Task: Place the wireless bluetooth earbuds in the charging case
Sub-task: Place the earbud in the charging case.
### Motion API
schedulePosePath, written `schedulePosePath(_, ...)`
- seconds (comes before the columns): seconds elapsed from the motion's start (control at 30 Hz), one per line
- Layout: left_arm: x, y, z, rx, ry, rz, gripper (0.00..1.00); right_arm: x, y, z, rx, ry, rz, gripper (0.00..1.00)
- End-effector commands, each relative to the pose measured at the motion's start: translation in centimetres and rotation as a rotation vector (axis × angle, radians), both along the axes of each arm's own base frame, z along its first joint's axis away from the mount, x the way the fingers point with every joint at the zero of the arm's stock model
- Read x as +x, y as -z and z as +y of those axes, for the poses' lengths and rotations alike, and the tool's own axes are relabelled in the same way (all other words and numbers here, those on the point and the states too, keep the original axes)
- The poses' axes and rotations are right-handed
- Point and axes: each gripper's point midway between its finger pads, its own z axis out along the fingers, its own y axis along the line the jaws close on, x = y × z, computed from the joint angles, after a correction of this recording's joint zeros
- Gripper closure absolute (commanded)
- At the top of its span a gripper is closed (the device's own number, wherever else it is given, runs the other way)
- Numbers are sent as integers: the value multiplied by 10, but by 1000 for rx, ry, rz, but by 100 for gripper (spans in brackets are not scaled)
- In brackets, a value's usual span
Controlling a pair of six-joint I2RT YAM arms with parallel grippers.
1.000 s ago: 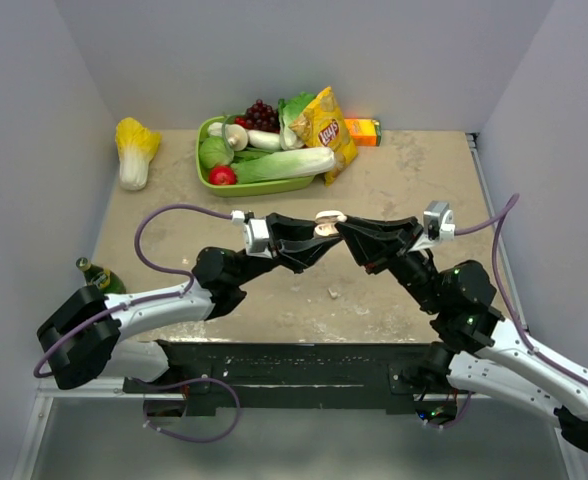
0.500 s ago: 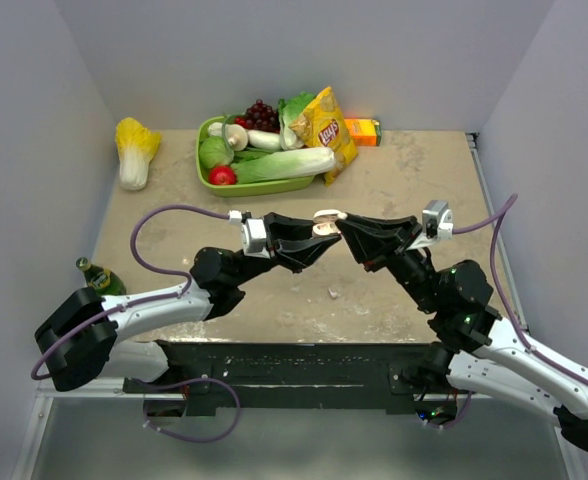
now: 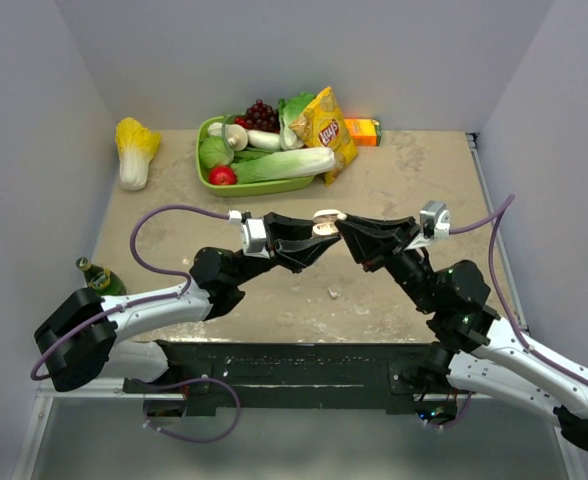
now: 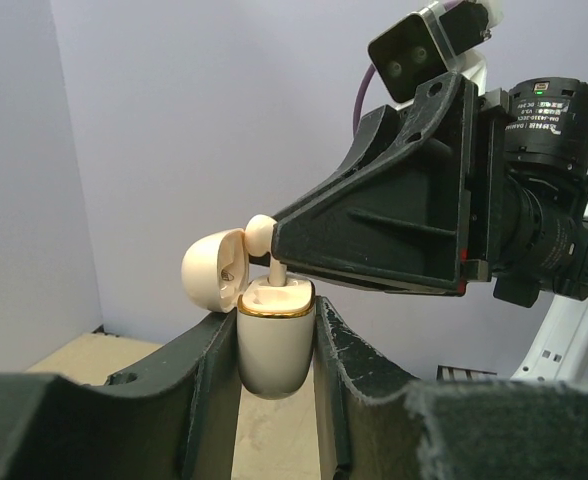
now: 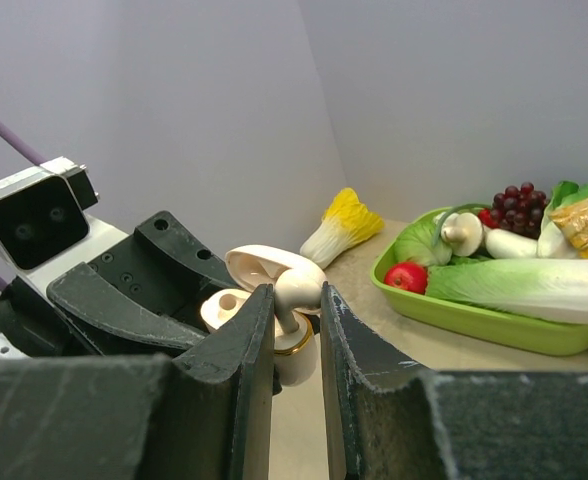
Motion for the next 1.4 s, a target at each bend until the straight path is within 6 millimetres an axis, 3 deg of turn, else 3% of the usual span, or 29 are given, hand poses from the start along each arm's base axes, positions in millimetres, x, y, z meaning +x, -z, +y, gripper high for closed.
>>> schedulePosePath(0.0,-69,-122,95,-547,2,-396,100,1,4,5,-23,-12,-5,100)
schedulePosePath(0.2,-69,-123,95,-548,1,-398,100,-3,12,14,-66,-53,4,100)
schedulePosePath(0.33,-68,-120,94,-543,-3,-393,100,-4,7,12,-59,-50,5,75)
schedulePosePath(0.43,-67,-119,94,-539,-6,-391,100,-3,3,8,-40,-40,17,64)
schedulePosePath(0.73,-60,-111,95,-533,-41,-362,100,-1,-8,-5,20,5,54,49)
schedulePosePath(0.93,-52,-102,98,-521,-85,-334,100,-9,-34,-23,59,20,59,39)
schedulePosePath(1.03,-51,-98,99,-516,-91,-326,100,-7,-32,-32,53,59,73,39)
schedulePosePath(1.17,-55,-96,101,-511,-83,-329,100,12,-15,-51,31,206,158,40)
schedulePosePath(1.37,-59,-96,104,-511,-77,-338,100,34,20,-46,-114,314,291,44)
